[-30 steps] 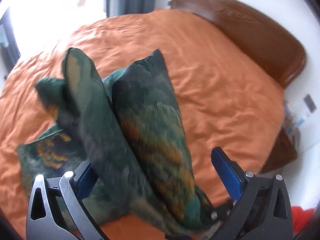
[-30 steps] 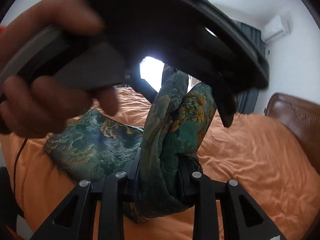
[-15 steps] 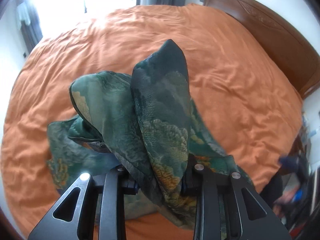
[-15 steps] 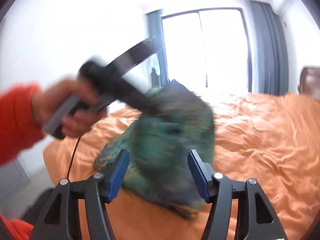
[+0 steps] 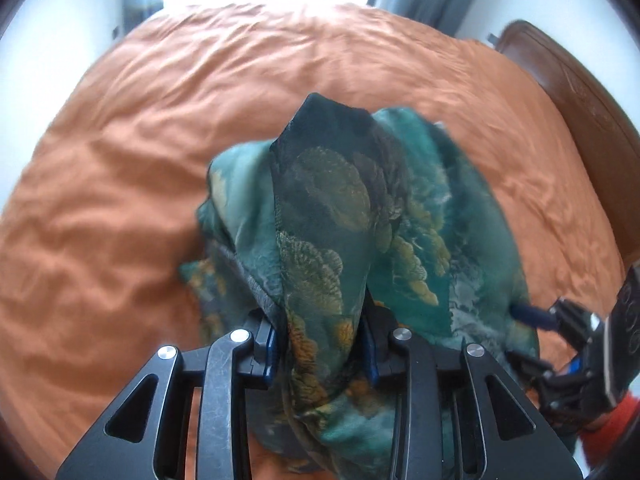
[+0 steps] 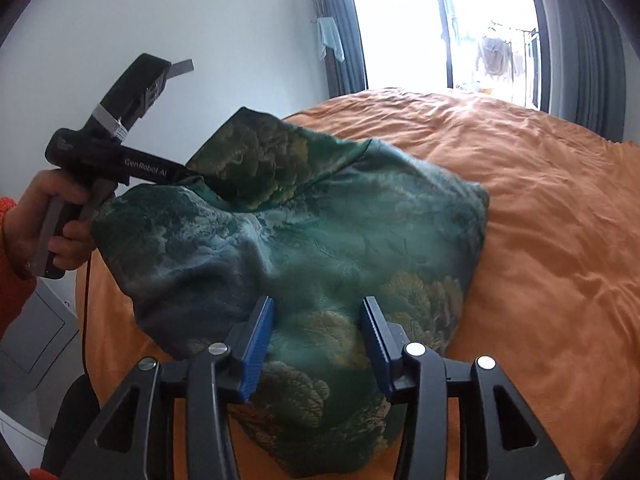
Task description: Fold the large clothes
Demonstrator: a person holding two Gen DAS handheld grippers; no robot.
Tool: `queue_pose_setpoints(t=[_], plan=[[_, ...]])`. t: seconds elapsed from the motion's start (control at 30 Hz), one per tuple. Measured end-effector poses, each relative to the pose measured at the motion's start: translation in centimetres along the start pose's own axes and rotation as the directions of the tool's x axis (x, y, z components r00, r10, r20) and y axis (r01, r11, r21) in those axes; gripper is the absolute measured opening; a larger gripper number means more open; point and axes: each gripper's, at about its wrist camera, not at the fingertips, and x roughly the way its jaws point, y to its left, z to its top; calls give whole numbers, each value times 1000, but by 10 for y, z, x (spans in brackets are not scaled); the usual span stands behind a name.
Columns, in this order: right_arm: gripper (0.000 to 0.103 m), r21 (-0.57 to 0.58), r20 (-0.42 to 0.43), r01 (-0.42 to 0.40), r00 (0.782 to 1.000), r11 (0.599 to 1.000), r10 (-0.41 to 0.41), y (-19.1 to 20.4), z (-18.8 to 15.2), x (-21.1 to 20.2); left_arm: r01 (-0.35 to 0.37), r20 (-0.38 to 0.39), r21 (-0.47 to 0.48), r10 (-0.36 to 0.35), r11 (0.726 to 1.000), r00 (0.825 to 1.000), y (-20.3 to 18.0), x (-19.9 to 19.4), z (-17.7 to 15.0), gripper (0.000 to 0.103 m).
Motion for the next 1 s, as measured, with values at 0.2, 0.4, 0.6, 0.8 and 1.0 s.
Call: queue_pose_setpoints(t=[0.2,0.4,0.6,0.8,1.0], plan=[[45,39,-99,1,995,999,3,9,-20,81,50,17,-105,-48,993,999,38,41,-23,44],[45,9,-115,25,993,1000,-23,14,-14,83,98,44,-104,-94,990,995,45,25,-20,64],[46,36,5,8,1000,999,-8,37,34,20,150,106,-140,-136,979,985,70,-21,-26,67],[46,-28,9,-75,997,997,75,101,60,58,99,174,-191,-66,977,982,77,-48,-56,77],[47,-72,-103,-36,994,997,29,111,16,130,94,227,-214,-44,972,973,73,-69,-112,87]])
